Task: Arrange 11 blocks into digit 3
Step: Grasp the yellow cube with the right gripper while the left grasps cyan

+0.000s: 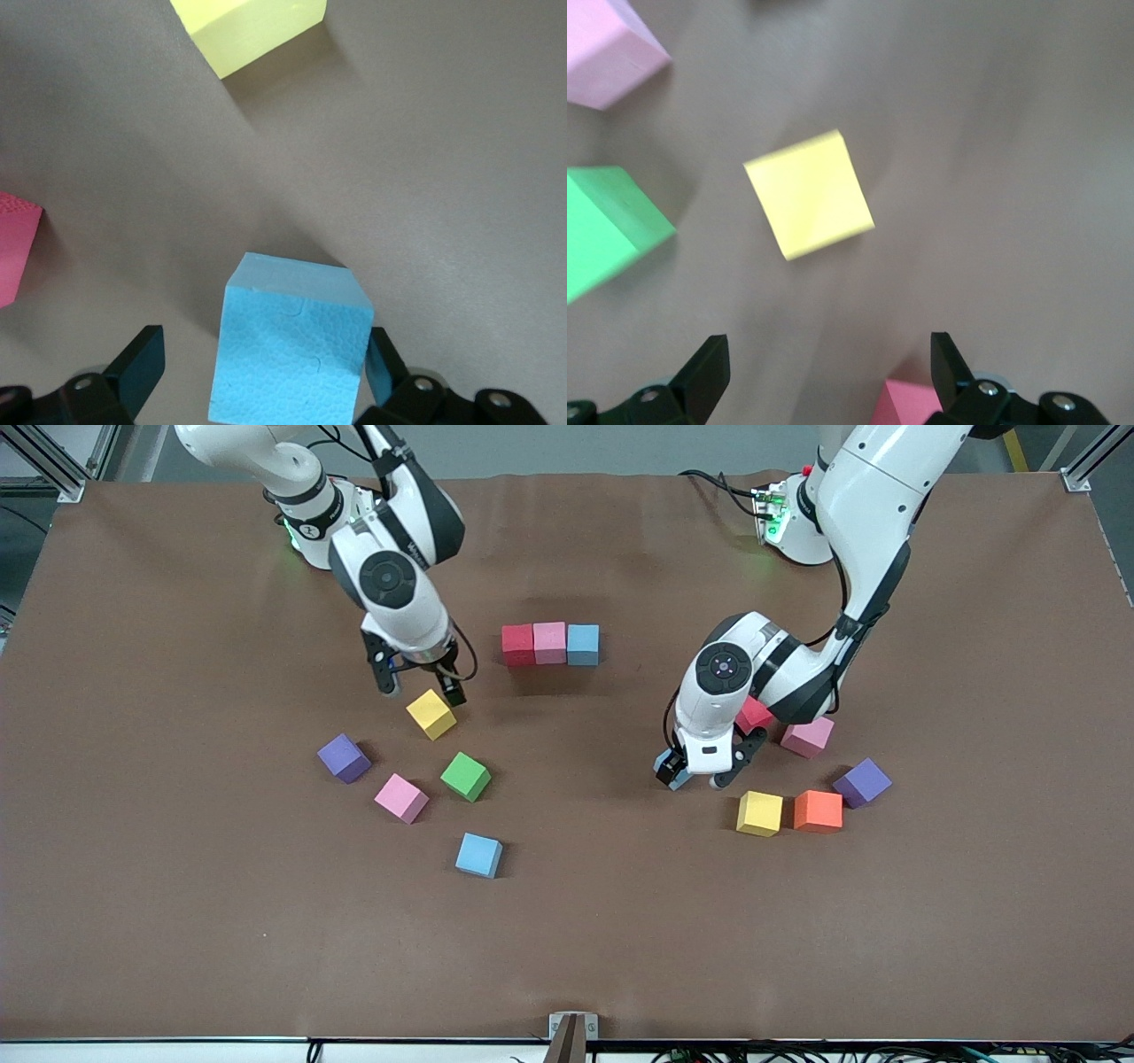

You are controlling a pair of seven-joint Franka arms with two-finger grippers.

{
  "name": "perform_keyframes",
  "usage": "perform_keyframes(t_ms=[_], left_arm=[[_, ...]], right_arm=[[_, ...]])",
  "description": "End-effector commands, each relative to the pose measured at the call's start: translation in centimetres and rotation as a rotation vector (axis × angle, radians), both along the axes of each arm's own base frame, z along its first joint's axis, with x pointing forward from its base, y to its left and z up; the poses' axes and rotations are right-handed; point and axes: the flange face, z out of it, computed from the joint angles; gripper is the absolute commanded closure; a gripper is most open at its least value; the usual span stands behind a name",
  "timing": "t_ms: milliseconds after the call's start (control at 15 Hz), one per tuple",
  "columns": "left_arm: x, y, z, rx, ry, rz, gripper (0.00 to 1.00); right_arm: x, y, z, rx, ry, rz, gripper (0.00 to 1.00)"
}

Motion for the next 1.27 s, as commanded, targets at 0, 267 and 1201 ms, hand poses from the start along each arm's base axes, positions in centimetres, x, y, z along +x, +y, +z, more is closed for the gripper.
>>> perform_keyframes(t_ms=[0,267,1201], left_arm=[[0.0,-0.2,-0.5,-0.004,-0.008,-0.012,0.0],[0.1,-0.3,-1.3,-0.012,-0.002,-0.047,0.0],[1.1,0.4,-1.3,-0.041,-0.013,-0.076,0.52]], right_arm=[[1.2,-2.1,-0.3,0.029,-0.03,0.141,0.0],[2.2,-4.7,-1.8,0.05,-0.028,0.342,0.0],[0.8,-7.0,-6.8,0.067,-0.116,0.419,0.0]])
